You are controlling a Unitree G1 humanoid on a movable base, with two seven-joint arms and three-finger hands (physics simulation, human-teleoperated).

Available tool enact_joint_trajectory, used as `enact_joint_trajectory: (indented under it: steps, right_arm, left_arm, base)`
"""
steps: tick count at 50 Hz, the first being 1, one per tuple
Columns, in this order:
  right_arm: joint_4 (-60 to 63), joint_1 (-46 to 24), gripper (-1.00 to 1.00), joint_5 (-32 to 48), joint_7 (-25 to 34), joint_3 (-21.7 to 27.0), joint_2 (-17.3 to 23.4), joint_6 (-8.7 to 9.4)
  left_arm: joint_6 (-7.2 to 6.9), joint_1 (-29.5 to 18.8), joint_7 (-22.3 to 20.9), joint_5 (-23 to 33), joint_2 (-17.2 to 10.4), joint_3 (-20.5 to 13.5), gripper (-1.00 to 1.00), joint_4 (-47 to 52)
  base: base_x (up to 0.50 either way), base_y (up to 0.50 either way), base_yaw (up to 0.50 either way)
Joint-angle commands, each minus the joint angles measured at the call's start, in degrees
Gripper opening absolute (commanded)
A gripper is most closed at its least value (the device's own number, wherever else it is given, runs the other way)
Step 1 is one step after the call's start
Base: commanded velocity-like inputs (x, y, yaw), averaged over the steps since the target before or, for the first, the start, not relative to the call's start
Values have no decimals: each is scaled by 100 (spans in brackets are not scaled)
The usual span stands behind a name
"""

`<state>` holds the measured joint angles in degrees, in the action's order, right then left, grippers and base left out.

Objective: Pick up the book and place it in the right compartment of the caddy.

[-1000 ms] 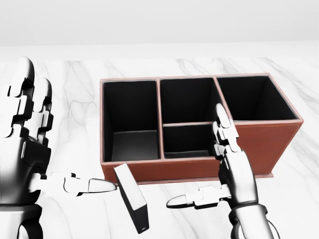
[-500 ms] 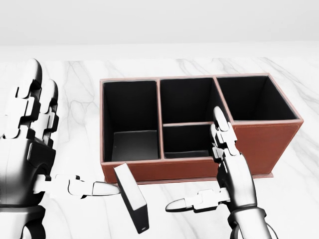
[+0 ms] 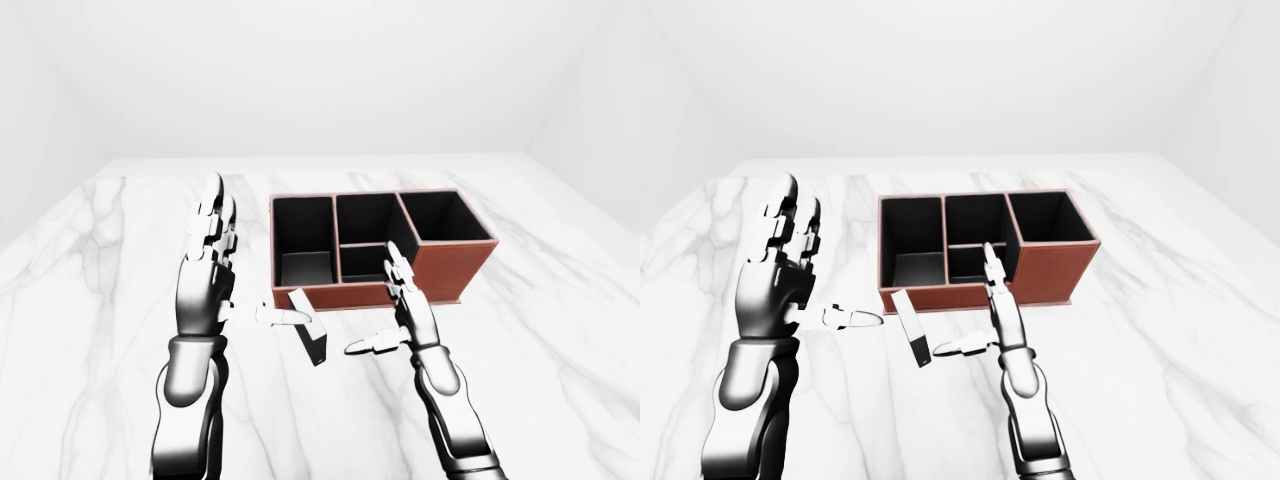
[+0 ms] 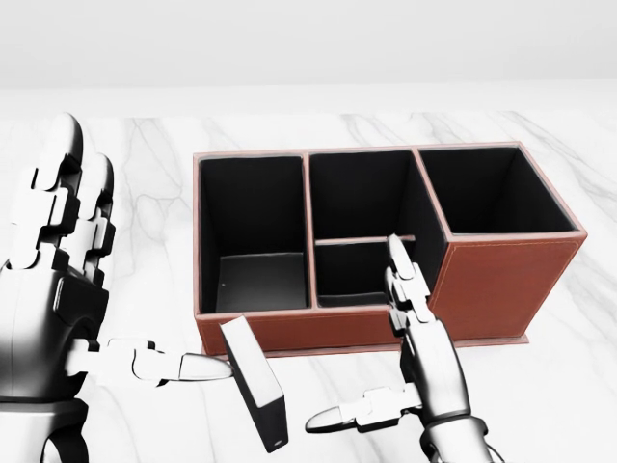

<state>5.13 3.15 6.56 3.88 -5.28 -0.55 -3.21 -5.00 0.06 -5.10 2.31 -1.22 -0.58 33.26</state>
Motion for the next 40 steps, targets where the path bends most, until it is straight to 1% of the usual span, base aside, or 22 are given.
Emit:
enact_joint_trajectory:
  steps: [1,26,40]
  right_arm:
    - [-528,6,100,134,-55,-119,-32,-179]
    - [-858,61,100,324,-97,-343,-99,-179]
    - [-1288,-3,100,500,-188,-516,-180,-179]
  left_arm:
    - [0,32,7,-42,13,-33,100,3]
    - [0,26,-17,-44,11,-23,100,-10]
    - [0,42,-36,-30,13,-4,100,-16]
  base:
    - [0,0,0]
    - [0,0,0]
    - [0,0,0]
